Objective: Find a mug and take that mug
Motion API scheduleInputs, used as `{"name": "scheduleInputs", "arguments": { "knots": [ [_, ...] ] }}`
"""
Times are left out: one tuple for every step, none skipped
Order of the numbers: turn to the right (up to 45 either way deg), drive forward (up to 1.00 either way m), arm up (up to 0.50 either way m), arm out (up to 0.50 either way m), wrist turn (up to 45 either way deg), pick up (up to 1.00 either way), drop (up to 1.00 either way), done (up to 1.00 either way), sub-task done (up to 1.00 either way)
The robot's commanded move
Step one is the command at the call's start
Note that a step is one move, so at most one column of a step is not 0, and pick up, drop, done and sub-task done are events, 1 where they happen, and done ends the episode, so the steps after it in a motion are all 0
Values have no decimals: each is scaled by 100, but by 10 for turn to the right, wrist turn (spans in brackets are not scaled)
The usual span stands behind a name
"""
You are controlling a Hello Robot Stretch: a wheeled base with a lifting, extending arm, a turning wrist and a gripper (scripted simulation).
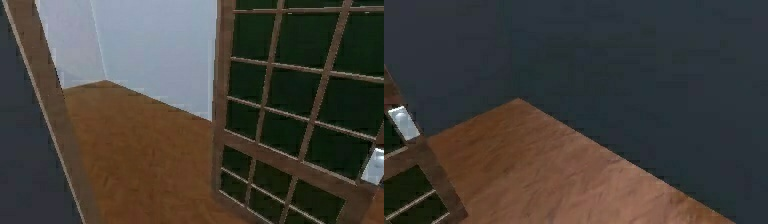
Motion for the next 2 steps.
{"name": "scheduleInputs", "arguments": {
  "knots": [
    [60, 0, 0, 0, 0, 0, 0, 0, 0],
    [0, 50, 0, 0, 0, 0, 0, 0, 0]
  ]
}}
